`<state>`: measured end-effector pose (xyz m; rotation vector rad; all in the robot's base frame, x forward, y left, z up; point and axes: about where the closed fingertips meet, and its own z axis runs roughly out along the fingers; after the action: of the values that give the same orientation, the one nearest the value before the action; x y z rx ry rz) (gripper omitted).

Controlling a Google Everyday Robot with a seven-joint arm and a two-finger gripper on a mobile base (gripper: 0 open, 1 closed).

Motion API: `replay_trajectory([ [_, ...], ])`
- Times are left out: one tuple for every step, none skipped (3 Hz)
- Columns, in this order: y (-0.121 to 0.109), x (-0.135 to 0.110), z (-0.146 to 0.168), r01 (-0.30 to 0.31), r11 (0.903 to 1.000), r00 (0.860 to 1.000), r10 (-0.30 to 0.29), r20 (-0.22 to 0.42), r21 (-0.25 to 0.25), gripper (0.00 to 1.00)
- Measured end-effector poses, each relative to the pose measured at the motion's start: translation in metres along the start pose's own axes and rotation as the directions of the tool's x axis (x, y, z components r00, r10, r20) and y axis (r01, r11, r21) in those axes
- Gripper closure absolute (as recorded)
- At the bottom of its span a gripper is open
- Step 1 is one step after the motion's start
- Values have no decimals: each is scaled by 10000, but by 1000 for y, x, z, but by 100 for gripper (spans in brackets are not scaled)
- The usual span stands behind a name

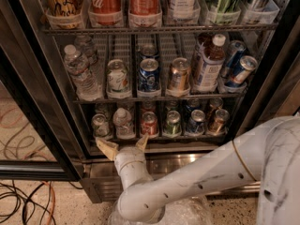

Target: Pick water bottle from bottom shelf of fridge

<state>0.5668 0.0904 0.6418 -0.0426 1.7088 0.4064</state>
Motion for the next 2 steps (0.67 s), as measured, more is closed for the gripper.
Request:
replay_trajectory([
  [-2,13,8,335,9988,9994,-335,-16,354,8],
  [-11,19,11,903,9910,9959,-908,11,987,15],
])
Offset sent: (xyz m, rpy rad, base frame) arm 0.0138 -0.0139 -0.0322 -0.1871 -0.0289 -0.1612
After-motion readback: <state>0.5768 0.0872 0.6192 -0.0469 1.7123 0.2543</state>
